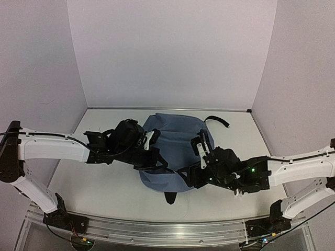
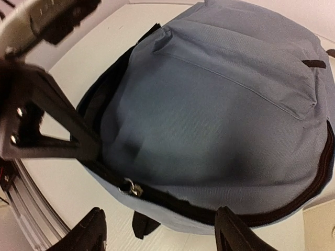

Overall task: Pack the student bag
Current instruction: Zip the student bag at the center of the board.

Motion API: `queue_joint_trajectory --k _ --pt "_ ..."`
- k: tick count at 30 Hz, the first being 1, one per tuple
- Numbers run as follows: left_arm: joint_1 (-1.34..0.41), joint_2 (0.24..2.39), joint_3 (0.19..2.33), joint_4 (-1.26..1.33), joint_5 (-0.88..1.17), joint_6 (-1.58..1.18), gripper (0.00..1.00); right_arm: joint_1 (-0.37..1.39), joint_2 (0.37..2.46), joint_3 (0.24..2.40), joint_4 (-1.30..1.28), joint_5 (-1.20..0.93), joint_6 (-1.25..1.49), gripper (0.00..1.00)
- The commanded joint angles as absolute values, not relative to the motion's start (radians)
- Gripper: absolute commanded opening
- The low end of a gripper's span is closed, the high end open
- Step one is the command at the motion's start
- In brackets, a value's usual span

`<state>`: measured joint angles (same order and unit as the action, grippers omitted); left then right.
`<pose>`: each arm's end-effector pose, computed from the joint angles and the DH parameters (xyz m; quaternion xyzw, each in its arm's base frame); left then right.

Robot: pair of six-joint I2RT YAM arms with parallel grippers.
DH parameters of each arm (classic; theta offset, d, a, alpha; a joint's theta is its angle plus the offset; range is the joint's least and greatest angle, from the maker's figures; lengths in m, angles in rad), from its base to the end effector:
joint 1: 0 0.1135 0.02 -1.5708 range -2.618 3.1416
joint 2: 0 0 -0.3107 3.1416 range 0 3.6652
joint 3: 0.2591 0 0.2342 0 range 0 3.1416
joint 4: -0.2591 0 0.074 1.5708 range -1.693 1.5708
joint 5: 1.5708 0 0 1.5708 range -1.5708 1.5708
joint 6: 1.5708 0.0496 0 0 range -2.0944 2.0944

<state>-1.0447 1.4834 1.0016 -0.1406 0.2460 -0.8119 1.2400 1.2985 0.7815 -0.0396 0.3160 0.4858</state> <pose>0.1505 -0.2832 0.3001 0.1582 0.8705 -0.4282 0.1842 0.1009 0.2463 0.2890 -0.2468 0.8308 0.2749 0.4163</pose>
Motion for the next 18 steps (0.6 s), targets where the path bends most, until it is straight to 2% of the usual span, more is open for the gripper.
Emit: queue_joint_trajectory --k 1,7,12,13,18 --pt "-1.047 1.391 1.016 -0.168 0.192 -0.802 0.00 1.241 1.324 0.809 0.012 0.290 0.304 0.71" --pt "-1.048 1.364 1.027 -0.213 0.166 -0.797 0.00 1.242 1.445 0.895 -0.024 0.390 0.195 0.80" --pt "-1.048 1.356 1.032 -0.233 0.150 -0.796 0.00 1.243 1.507 0.962 -0.031 0.384 0.111 0.85" --pt "-1.048 1.355 1.032 -0.232 0.148 -0.796 0.00 1.243 1.524 0.969 -0.031 0.381 0.102 0.84" --pt "-1.048 1.347 1.039 -0.245 0.128 -0.794 0.00 1.242 1.580 0.988 -0.031 0.398 0.077 0.58"
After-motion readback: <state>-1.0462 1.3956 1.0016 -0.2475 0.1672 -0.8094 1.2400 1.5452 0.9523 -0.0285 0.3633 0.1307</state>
